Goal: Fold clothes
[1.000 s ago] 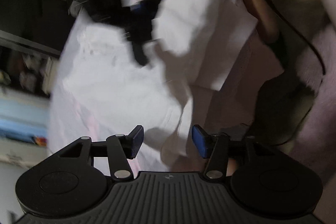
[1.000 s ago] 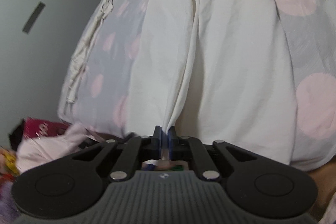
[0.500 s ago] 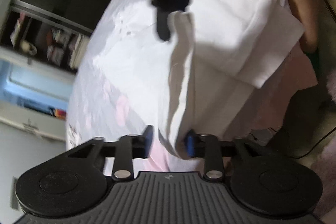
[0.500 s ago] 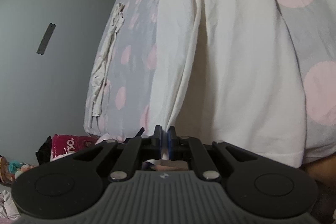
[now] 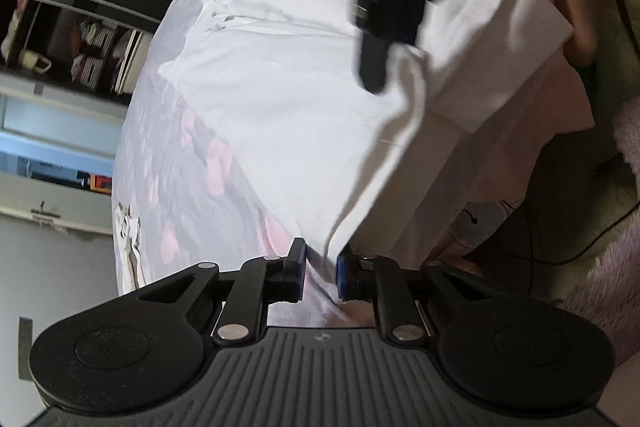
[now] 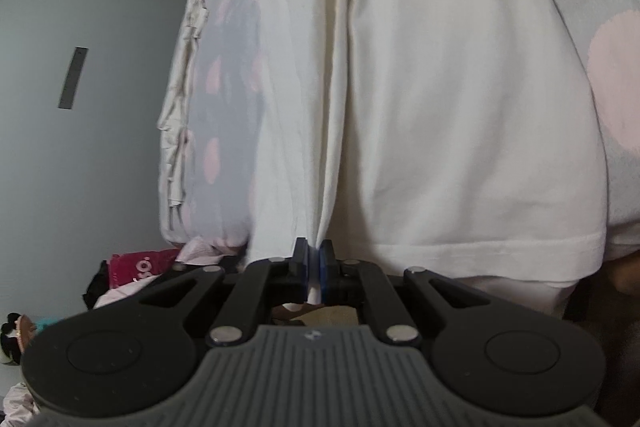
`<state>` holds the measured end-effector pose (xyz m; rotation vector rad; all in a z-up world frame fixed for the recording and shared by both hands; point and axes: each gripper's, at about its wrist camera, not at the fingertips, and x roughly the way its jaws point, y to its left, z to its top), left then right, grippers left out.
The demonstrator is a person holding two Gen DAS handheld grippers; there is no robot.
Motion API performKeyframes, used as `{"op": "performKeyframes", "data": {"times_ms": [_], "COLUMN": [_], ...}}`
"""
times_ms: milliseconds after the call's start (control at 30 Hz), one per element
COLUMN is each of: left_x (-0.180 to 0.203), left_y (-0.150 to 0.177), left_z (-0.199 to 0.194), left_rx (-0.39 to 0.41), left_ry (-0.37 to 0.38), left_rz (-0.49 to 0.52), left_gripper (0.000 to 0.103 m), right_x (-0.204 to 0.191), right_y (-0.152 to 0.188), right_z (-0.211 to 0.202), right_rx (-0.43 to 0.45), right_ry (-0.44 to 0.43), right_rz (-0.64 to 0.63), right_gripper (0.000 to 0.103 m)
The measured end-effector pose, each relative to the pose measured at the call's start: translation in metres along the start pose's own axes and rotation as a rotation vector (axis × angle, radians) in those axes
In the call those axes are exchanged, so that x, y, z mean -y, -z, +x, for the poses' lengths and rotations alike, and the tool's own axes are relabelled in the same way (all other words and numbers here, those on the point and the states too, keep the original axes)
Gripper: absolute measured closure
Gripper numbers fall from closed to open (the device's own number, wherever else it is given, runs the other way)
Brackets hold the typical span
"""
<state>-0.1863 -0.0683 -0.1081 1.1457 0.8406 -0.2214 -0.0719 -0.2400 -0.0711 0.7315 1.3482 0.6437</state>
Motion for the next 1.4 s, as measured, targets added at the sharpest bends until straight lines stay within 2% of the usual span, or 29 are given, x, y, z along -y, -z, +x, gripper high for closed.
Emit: {"op": "performKeyframes", "data": {"times_ms": [167, 333, 433, 467, 500, 667, 800, 1000, 1167, 1267, 1400], "left_x": [0.009, -0.005, -0.024, -0.03, -0.04, -0.081, -0.129, -0.181, -0.195, -0.202, -0.226], "left_y": [-0.001, 0.004, 0.011, 0.013, 0.015, 0.032, 0.029, -0.003, -0.041, -0.057, -0.079], "left_z": [0.009, 0.002, -0.003, -0.005, -0.003, -0.013, -0.005, 0.033, 0.079, 0.107, 0.133], "left_rx": [-0.038, -0.017, -0.015, -0.018, -0.025, -0.021, 0.023, 0.139, 0.162, 0.156, 0.226], "left_ry": [0.033, 0.116, 0.21, 0.251, 0.293, 0.418, 0.474, 0.474, 0.485, 0.465, 0.495], "left_rz": [0.031, -0.015, -0.066, -0.086, -0.106, -0.22, -0.372, -0.572, -0.587, -0.604, -0.651], "left_gripper": [0.09, 0.088, 0.075, 0.061, 0.055, 0.055, 0.057, 0.06, 0.06, 0.062, 0.062], "right_x": [0.0, -0.008, -0.022, -0.026, -0.03, -0.043, -0.05, -0.039, -0.026, -0.022, -0.022], "right_y": [0.002, 0.007, 0.01, 0.01, 0.009, -0.006, -0.024, -0.071, -0.107, -0.129, -0.162], "right_z": [0.014, 0.006, -0.007, -0.012, -0.017, -0.042, -0.059, -0.063, -0.057, -0.053, -0.05], "right_rx": [0.001, -0.004, 0.013, 0.022, 0.032, 0.082, 0.115, 0.162, 0.174, 0.179, 0.205], "right_ry": [0.06, 0.103, 0.133, 0.144, 0.153, 0.226, 0.306, 0.423, 0.444, 0.459, 0.488], "right_rz": [-0.04, -0.129, -0.214, -0.242, -0.266, -0.342, -0.407, -0.425, -0.401, -0.385, -0.401], "right_gripper": [0.097, 0.091, 0.085, 0.082, 0.078, 0.073, 0.072, 0.073, 0.073, 0.073, 0.072]}}
